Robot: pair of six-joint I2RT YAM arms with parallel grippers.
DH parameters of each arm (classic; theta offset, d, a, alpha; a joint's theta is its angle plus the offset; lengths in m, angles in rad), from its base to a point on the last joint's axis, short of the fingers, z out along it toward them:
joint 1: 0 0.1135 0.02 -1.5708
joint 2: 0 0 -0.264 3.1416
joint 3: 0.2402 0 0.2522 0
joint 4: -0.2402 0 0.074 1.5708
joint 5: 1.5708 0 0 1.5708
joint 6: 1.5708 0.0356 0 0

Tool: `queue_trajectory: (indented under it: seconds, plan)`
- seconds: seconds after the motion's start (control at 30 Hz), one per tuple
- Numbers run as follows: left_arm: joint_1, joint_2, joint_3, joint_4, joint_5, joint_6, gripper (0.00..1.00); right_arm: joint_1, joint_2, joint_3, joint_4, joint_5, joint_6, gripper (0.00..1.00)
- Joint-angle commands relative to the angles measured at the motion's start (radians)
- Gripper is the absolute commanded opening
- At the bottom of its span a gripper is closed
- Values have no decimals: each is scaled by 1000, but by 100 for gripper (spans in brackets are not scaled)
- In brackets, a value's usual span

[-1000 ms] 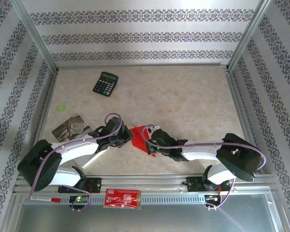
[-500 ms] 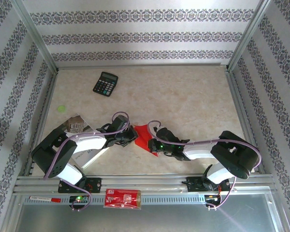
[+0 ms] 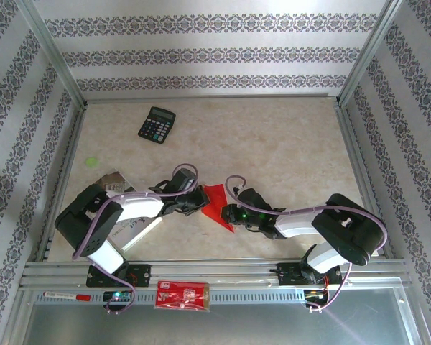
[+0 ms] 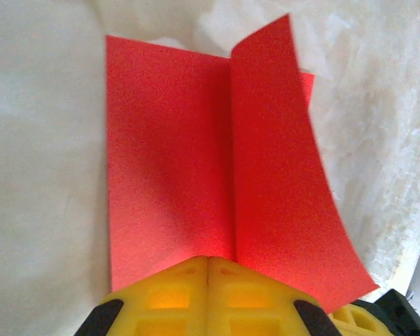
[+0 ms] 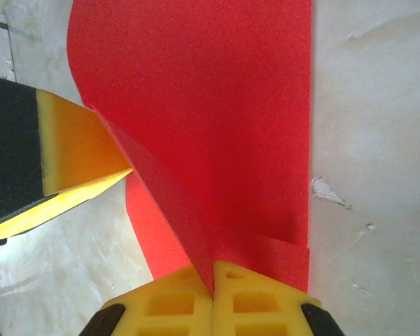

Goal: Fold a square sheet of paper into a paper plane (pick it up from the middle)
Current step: Fourth fold the wing at the center of the table.

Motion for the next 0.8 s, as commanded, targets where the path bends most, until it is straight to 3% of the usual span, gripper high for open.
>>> queue_trajectory:
  seconds: [0.0,0.77]
  plan:
    - [-4,18,30,15,19,53,0,-17,-11,-15,31,-27,27,0]
    - [11,68,23,-78,-26,135,0,-80,98,-94,255,-118,178,0]
